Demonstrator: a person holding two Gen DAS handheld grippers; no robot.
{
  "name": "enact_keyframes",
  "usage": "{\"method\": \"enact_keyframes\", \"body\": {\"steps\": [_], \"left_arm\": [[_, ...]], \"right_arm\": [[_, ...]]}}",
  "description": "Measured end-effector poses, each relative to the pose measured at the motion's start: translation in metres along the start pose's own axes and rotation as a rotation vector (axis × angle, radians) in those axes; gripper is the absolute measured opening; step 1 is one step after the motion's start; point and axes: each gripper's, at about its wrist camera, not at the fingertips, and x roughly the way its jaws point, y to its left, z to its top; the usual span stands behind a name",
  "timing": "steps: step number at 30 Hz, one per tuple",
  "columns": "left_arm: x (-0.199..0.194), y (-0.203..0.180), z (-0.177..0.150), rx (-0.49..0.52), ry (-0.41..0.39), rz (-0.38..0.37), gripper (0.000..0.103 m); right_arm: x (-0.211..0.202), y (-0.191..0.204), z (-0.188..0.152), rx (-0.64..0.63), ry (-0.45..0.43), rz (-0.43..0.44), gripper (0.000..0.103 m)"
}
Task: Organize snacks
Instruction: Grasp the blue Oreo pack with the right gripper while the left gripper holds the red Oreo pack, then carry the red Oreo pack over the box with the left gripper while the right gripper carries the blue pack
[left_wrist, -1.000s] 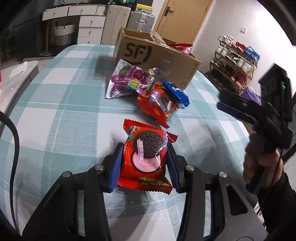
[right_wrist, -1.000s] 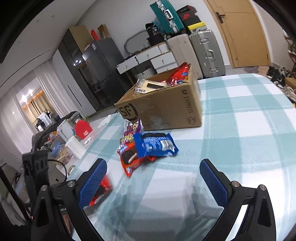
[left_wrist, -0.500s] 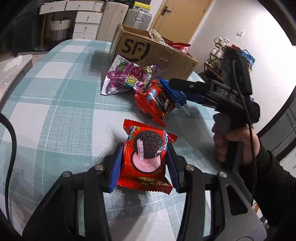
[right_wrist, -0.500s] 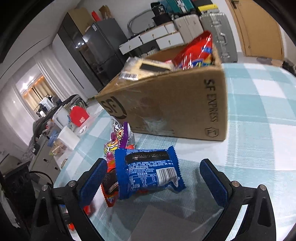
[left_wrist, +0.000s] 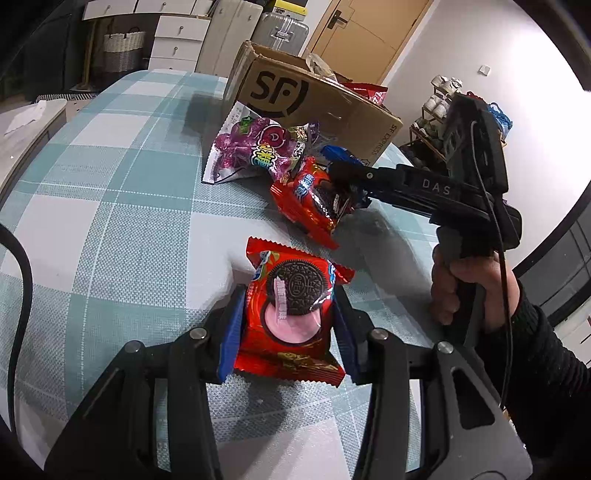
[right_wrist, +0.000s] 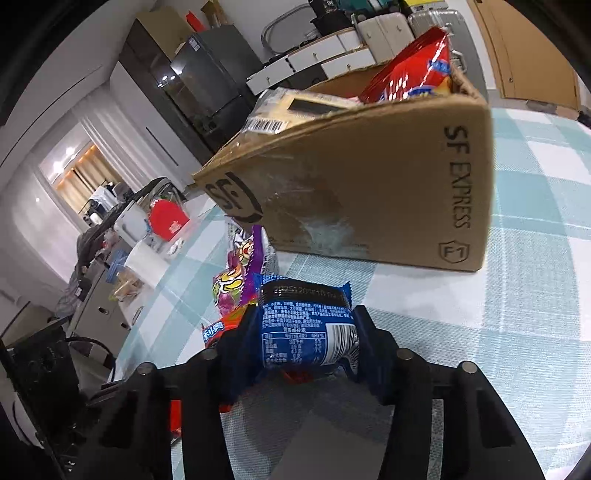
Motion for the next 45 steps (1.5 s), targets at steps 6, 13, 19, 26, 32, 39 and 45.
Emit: {"method": "enact_keyframes", "body": {"steps": [6,13,19,26,32,39,45], "left_arm": [[0.0,0.0,0.0,-0.003,0.0,0.006,0.041],[0.001,-0.001,0.0,-0.001,-0.003,0.022,0.041],[-0.002,-0.002,0.0,0.003,-0.012,0.063,0.041],[-0.015,-0.009,-0.001,0.022,-0.035,0.095,0.041],[-0.039,-0.02,0.013,0.044,-0.084,0.098,0.041],[-0.066,-0.038,0.047,0.102,-0.117,0.111,0.041],[-0.086,-0.052,0.088,0.198,-0.158,0.169,0.041]], "right_arm": [[-0.017,0.002,-0.012,0.014,-0.031,0.013,0.047],[-0.062,0.014,-0.031,0.053,-0.087,0.067,0.047],[-0.099,0.032,-0.053,0.043,-0.122,0.113,0.047],[-0.133,0.033,-0.078,0.049,-0.15,0.109,0.047],[-0.16,0.038,-0.081,0.045,-0.204,0.148,0.047],[-0.193,0.055,-0.064,0.032,-0.281,0.153,0.047],[-0.224,0.077,-0.035,-0.026,-0.347,0.161,0.047]]}}
